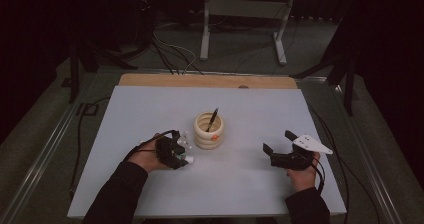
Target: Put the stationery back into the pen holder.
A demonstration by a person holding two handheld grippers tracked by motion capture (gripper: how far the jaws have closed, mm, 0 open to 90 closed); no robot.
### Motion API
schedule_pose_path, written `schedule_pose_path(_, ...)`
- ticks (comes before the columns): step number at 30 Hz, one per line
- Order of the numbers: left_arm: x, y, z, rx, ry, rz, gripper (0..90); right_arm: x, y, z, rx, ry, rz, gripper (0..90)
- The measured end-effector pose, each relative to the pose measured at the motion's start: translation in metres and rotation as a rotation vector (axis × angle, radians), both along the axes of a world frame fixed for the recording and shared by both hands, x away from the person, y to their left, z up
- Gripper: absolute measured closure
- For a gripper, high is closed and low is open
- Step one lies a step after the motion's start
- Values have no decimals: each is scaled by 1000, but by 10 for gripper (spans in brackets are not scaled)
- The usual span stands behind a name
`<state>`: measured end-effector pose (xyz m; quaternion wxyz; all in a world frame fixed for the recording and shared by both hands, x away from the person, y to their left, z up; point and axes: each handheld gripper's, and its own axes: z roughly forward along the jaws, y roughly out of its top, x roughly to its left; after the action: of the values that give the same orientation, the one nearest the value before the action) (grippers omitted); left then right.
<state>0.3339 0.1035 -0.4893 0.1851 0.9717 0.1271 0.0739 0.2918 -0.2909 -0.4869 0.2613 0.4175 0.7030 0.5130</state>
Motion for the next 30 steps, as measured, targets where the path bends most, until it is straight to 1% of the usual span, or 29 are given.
schedule_pose_path(2, -1, -2, -2, 17, 6, -13, 603, 0, 0, 0, 0, 1, -1, 0)
schedule_pose_path(3, -1, -3, -4, 27, 11, -11, 619, 0, 0, 0, 0, 2, -1, 0)
schedule_pose_path(4, 0, -3, -6, 28, 25, -11, 642, 0, 0, 0, -4, 0, 3, 0)
schedule_pose_path(7, 2, -1, -6, 14, 48, -2, 658, 0, 1, 0, -5, 0, 5, 0)
schedule_pose_path(9, 4, -1, -6, 6, 68, 14, 664, 0, 1, 0, -4, 1, 5, 0)
schedule_pose_path(13, 6, 0, -5, -2, 78, 19, 665, 0, 0, 0, 0, 1, 0, 0)
schedule_pose_path(17, 6, 2, -4, -7, 72, 32, 666, 0, 0, 0, 0, 1, 1, 0)
schedule_pose_path(21, 7, 6, 0, -32, 67, 48, 665, 0, 0, 0, -1, 2, 0, 0)
schedule_pose_path(23, 6, 7, 3, -40, 57, 50, 666, 0, 0, 0, 1, 2, 1, 0)
schedule_pose_path(27, 7, 10, 8, -69, 51, 65, 666, 0, 1, 0, -3, 2, 4, 0)
schedule_pose_path(30, 7, 12, 10, -74, 46, 70, 665, 1, 1, -1, -3, 2, 5, 0)
